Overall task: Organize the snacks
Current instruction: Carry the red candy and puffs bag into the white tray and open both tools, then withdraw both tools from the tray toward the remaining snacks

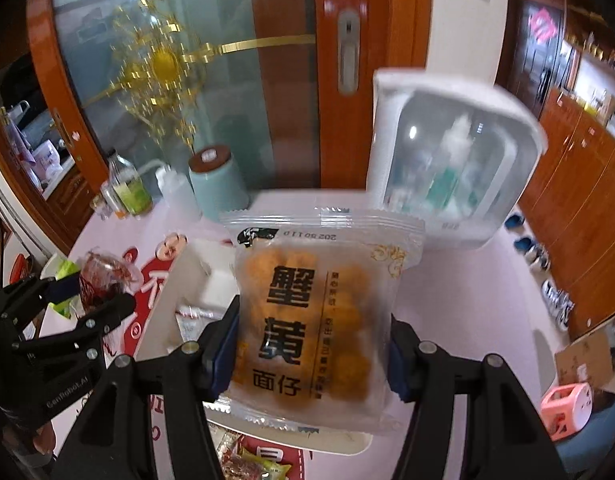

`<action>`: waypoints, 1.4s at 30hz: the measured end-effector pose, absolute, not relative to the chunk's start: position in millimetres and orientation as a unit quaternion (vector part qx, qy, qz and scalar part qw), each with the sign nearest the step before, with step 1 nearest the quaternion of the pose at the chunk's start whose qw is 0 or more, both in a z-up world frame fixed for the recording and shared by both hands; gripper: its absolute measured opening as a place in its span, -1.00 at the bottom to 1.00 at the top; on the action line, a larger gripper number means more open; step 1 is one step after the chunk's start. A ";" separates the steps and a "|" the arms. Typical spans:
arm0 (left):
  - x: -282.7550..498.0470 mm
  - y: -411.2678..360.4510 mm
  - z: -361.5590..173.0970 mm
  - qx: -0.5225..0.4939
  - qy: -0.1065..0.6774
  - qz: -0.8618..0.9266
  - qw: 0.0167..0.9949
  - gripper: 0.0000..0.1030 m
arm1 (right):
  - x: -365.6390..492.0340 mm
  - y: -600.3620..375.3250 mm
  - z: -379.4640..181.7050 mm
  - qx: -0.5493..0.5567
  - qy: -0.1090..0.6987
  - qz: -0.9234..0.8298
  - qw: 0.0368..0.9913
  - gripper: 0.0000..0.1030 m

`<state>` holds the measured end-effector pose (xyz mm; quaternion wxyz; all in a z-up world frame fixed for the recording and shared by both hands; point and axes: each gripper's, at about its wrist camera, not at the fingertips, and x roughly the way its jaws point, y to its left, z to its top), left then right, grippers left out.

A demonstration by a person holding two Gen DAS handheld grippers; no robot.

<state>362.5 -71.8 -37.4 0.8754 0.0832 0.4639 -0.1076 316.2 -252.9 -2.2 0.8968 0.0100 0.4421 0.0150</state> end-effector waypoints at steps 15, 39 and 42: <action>381.2 -78.2 -88.2 0.082 0.496 -0.081 0.861 0.79 | 350.1 -258.5 -76.1 0.055 0.510 0.030 0.858 0.56; 338.0 -50.5 -73.6 0.079 0.493 -0.099 0.861 0.79 | 316.1 -244.0 -57.8 0.054 0.480 0.031 0.875 0.56; 330.3 -41.9 -69.7 0.077 0.491 -0.098 0.862 0.79 | 307.4 -240.8 -52.4 0.056 0.479 0.031 0.876 0.56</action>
